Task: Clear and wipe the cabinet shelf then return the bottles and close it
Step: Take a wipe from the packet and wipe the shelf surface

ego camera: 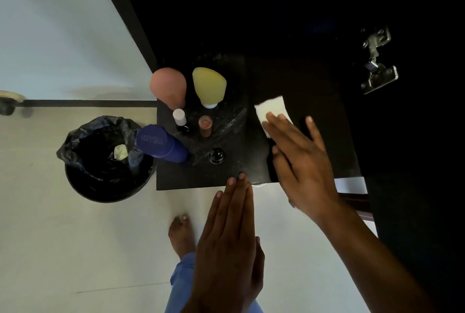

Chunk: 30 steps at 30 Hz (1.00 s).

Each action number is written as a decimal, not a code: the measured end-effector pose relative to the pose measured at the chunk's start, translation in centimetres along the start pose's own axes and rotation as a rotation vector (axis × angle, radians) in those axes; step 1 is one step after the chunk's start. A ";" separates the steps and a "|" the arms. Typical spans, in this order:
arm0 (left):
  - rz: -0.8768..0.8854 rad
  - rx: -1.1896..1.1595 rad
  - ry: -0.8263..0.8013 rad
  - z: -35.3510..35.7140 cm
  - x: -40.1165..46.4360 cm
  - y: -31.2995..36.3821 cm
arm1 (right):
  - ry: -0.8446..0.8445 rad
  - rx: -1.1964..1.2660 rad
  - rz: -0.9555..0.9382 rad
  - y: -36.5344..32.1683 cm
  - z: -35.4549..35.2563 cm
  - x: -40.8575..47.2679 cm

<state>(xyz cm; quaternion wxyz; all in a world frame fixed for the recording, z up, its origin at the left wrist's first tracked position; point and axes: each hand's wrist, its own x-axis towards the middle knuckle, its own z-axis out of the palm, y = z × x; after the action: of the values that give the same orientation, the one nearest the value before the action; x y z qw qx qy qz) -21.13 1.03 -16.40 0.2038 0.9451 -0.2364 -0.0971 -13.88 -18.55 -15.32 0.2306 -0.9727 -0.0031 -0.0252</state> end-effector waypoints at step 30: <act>-0.084 -0.339 0.290 -1.1 -0.4 -4.9 | -0.104 0.143 -0.035 -4.6 1.7 -5.4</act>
<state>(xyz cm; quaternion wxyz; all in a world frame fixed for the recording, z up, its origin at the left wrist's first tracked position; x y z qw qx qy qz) -19.16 5.49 -17.48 0.3873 0.9104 -0.1454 -0.0071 -19.27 -13.65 -15.05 0.2987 -0.9535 -0.0339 0.0218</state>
